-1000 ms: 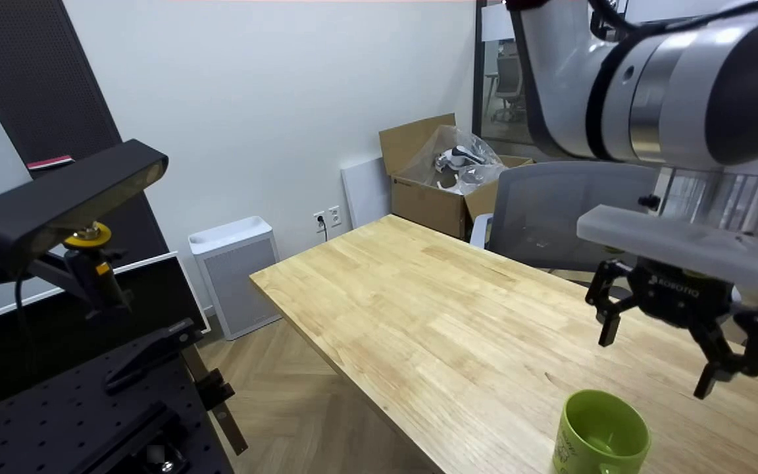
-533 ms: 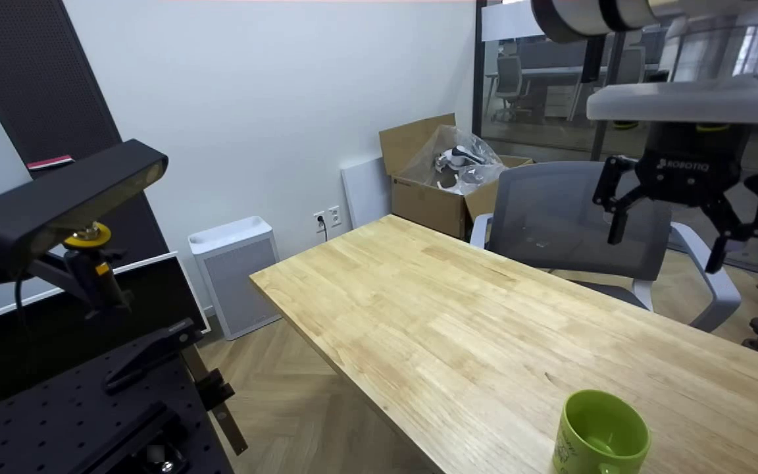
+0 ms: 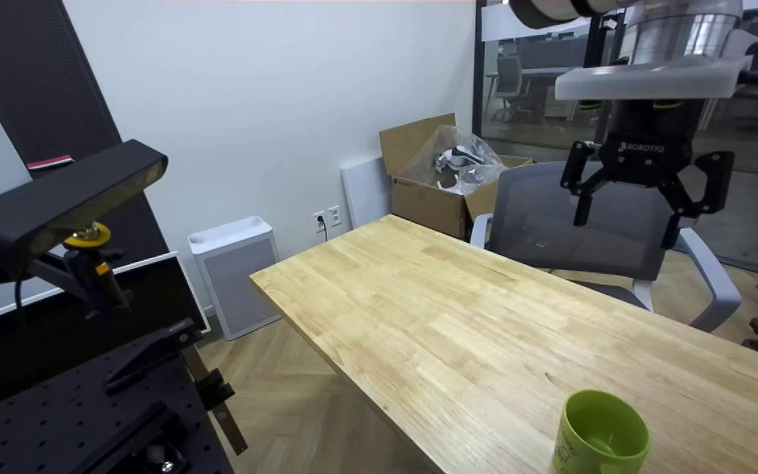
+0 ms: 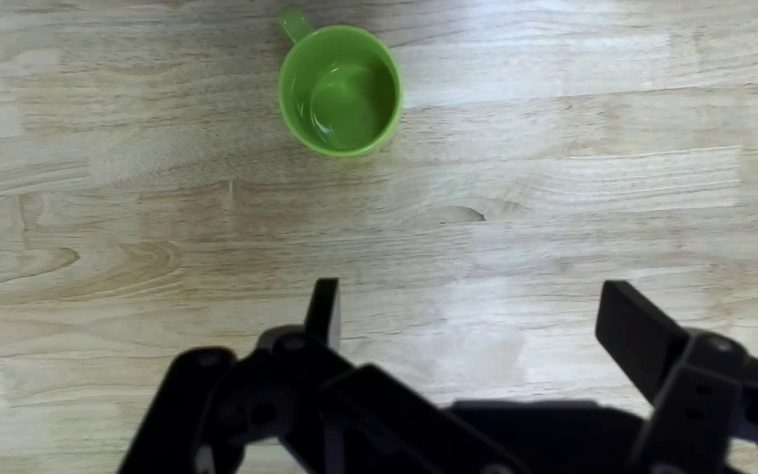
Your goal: Move the yellow mug forward
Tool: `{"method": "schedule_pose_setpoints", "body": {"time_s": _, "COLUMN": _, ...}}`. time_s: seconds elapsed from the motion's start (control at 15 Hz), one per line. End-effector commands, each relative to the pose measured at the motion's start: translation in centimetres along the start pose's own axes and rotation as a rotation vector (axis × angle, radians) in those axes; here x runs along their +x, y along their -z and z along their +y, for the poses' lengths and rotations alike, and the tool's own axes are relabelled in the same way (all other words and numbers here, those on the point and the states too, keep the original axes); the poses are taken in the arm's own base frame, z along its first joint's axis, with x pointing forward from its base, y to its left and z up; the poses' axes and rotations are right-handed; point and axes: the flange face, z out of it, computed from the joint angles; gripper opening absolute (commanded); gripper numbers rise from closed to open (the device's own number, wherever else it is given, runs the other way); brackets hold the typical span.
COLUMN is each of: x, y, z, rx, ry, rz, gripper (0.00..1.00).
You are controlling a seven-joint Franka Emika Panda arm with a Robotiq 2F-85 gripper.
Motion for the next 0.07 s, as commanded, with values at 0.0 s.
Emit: {"method": "schedule_pose_setpoints", "body": {"time_s": 0.0, "x": 0.03, "y": 0.03, "z": 0.11, "rx": 0.0, "ry": -0.001, "rz": -0.001, "gripper": 1.0}}
